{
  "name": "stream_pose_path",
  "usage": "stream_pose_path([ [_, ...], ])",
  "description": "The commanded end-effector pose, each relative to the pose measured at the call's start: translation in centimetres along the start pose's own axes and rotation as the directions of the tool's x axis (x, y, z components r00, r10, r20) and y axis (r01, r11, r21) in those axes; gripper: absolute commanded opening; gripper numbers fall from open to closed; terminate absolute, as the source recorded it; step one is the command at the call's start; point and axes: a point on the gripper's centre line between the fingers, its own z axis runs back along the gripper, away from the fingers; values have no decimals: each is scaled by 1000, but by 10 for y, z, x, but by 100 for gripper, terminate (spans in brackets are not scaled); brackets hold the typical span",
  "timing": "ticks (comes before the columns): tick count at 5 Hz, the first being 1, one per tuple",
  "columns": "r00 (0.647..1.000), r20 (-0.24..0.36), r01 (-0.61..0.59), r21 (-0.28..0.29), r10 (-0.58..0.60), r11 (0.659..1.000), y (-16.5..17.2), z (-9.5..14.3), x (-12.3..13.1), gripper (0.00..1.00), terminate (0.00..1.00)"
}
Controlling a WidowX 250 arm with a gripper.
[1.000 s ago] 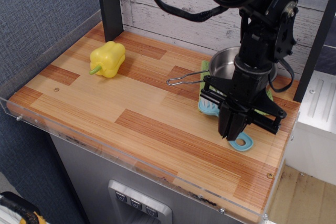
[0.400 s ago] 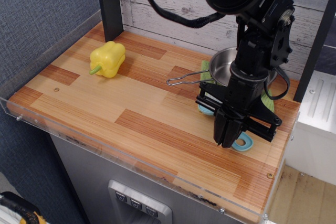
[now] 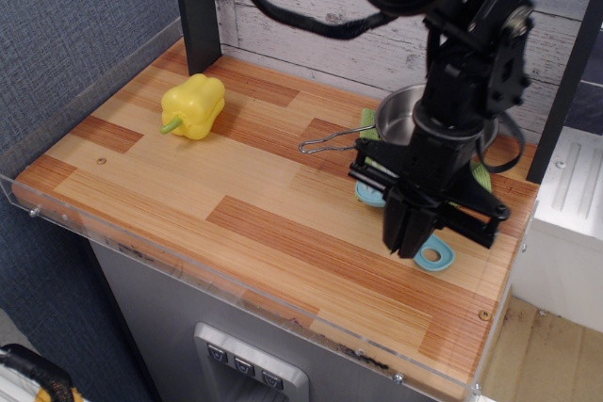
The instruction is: Move blue spoon to just below green towel
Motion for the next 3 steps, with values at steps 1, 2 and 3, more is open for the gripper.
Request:
stream_pose_path([
  [1,993,112,-48,-2,48,999,5,34,-6,0,0],
  [2,986,138,-97,4,95,995,12,46,-11,0,0],
  [3,979,129,-154,-33,157,988,22,46,-23,0,0],
])
